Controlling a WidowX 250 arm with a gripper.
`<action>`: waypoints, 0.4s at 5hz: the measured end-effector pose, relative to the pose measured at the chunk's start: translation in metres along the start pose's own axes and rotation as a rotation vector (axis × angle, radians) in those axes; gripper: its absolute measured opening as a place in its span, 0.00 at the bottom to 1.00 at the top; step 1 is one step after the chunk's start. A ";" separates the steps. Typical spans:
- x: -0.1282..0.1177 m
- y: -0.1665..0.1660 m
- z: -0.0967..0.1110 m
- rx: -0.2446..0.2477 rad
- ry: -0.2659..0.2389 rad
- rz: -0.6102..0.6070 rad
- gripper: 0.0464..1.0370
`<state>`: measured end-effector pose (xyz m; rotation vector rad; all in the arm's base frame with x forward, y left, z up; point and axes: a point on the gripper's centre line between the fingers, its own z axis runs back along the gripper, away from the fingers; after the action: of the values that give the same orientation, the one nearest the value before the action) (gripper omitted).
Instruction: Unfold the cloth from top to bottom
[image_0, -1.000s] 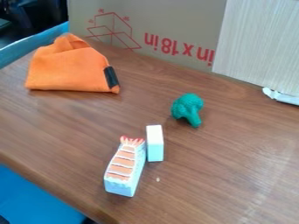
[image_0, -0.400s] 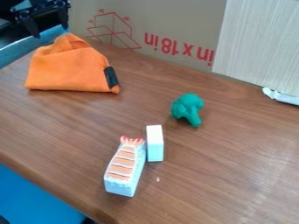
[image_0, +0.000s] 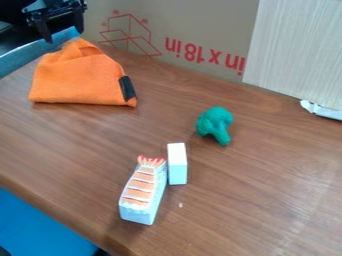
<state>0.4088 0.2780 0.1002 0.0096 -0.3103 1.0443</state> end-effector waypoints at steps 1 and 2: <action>0.005 0.000 -0.001 0.019 -0.006 0.028 0.96; 0.007 0.000 -0.006 0.051 -0.001 0.053 0.96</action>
<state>0.4140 0.2852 0.0960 0.0478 -0.2861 1.1049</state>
